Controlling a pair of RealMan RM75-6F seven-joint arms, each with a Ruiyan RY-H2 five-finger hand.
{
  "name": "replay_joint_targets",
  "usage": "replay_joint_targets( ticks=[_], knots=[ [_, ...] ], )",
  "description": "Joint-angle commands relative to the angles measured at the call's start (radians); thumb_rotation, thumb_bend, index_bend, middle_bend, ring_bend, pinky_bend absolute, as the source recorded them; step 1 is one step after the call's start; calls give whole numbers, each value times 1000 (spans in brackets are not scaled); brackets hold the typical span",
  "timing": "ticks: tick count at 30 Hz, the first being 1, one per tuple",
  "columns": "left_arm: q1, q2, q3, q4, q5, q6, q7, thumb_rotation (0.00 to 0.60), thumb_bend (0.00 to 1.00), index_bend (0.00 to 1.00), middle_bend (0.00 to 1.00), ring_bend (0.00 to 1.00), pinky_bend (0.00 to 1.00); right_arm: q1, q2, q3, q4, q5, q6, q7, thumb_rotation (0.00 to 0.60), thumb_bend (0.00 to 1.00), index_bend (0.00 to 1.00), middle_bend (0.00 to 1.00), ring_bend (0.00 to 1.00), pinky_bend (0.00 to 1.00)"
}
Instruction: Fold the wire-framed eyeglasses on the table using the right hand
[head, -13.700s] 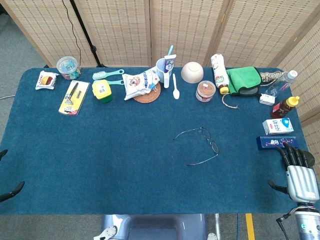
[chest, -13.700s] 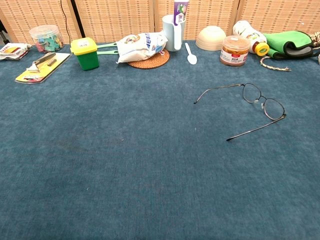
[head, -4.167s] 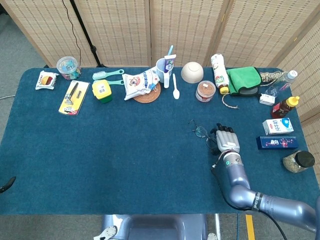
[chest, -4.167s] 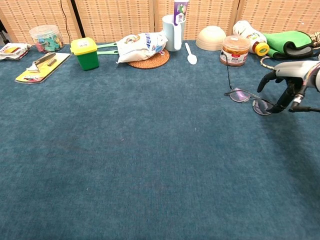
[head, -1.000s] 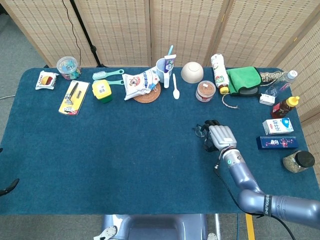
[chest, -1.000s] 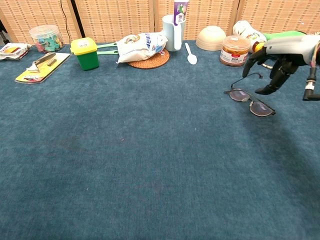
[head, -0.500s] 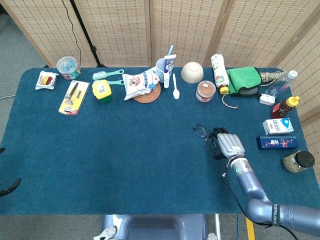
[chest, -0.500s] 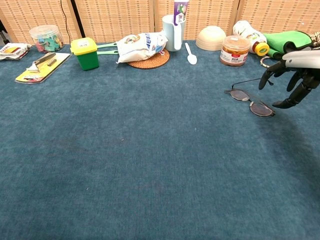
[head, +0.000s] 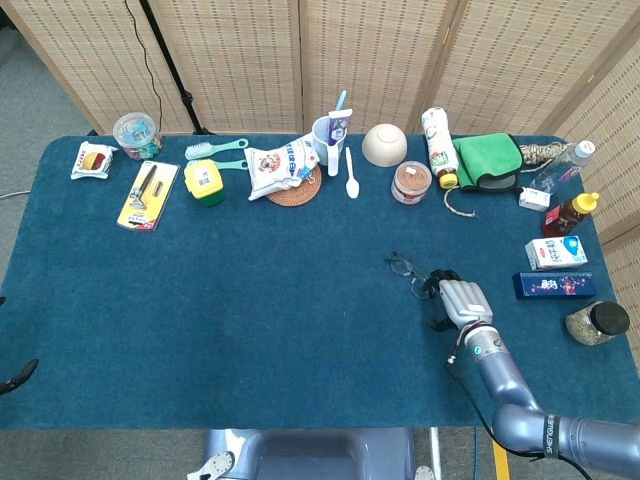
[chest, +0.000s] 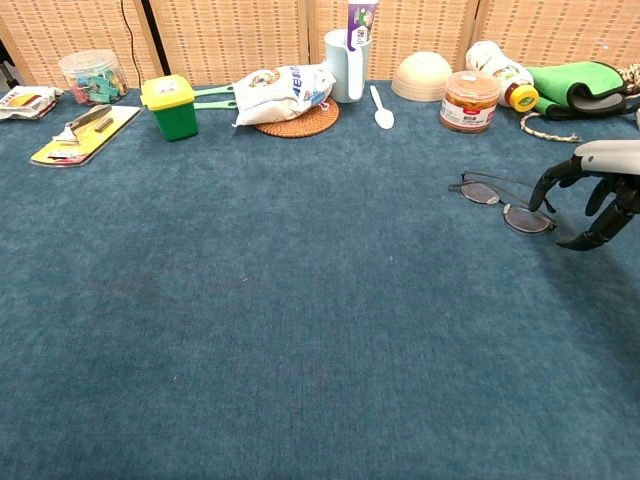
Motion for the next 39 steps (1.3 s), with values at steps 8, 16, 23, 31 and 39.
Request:
replay_joint_targets(
  ticks=[8,16,23,31,39],
  knots=[
    [7,5,5,2,5,9,-10,485,191,132,38,18,0,-9,-17,-13,18,11,-11,-24,600,361,283,132,104,257],
    [11,6,7,6,4,12,-17,483,190,132,38,17,0,-19,5,-1,-9,-6,3,-22,600,361,260,93,70,238],
    [10,3,8,8,7,11,-22,485,190,132,38,17,0,-52,58,54,-78,-58,26,71,600,362,225,66,42,198],
    [10,2,9,7,10,11,-19,485,190,129,38,18,0,-116,50,156,-91,-202,-27,368,600,361,136,5,0,95],
    [11,5,9,8,6,11,-20,484,190,129,38,18,0,-140,-18,236,-36,-328,-74,620,600,361,70,0,0,41]
  ],
)
